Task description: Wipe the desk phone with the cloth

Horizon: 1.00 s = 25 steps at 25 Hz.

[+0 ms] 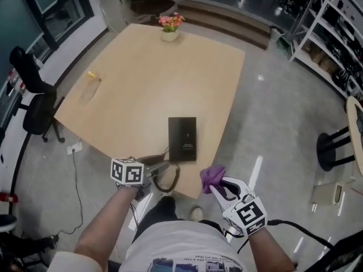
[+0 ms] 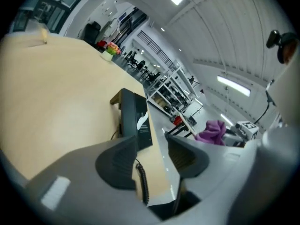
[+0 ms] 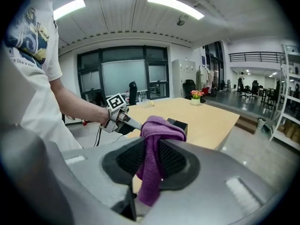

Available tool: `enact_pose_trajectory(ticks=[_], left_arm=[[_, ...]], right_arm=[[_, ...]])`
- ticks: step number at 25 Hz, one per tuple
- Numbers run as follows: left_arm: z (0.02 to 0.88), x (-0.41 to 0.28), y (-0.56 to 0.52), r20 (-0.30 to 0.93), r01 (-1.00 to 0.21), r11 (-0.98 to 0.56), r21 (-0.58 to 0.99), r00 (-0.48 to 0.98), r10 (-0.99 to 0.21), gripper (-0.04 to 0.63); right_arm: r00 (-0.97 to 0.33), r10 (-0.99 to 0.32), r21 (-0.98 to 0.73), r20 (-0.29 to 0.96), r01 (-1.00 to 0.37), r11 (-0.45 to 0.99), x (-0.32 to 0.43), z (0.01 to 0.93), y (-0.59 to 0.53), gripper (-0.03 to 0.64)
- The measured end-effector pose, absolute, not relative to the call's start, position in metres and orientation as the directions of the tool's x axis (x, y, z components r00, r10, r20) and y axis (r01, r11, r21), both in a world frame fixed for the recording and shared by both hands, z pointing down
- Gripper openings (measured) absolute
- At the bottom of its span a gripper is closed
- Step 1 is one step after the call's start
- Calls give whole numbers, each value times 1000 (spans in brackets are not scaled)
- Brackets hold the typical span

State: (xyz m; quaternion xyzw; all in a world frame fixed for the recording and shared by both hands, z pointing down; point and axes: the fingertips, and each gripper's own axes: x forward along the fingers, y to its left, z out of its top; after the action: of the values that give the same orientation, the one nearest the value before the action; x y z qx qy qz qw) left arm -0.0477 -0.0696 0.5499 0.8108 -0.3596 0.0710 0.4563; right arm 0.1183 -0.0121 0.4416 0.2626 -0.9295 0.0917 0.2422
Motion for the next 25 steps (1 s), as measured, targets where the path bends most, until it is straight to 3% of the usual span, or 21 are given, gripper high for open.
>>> enact_pose_trajectory(ticks=[10,15,17,19,25], left_arm=[[604,-30,-164,363,-469,-321,823,868,-340,299],[603,-1,-176,237,-310,-283,908,935,-264,301],[603,8,-179,210,-268,-277,923,952,-222,285],[605,15,-177,213,-257,-284,924,961,-177,201],[597,13,-168,212,-251,-349,903,966,-147,179]], right_arm=[[-637,-550,8,540,-649,761,78,428,-59,89],[-573,-571,17,587,-697,717,87,432,-50,89],[-553,-573,16,605,-712,702,91,432,-48,89],[-537,-579,20,613,-722,691,96,429,-48,89],[-520,-610,28,598,-747,665,93,424,-55,89]])
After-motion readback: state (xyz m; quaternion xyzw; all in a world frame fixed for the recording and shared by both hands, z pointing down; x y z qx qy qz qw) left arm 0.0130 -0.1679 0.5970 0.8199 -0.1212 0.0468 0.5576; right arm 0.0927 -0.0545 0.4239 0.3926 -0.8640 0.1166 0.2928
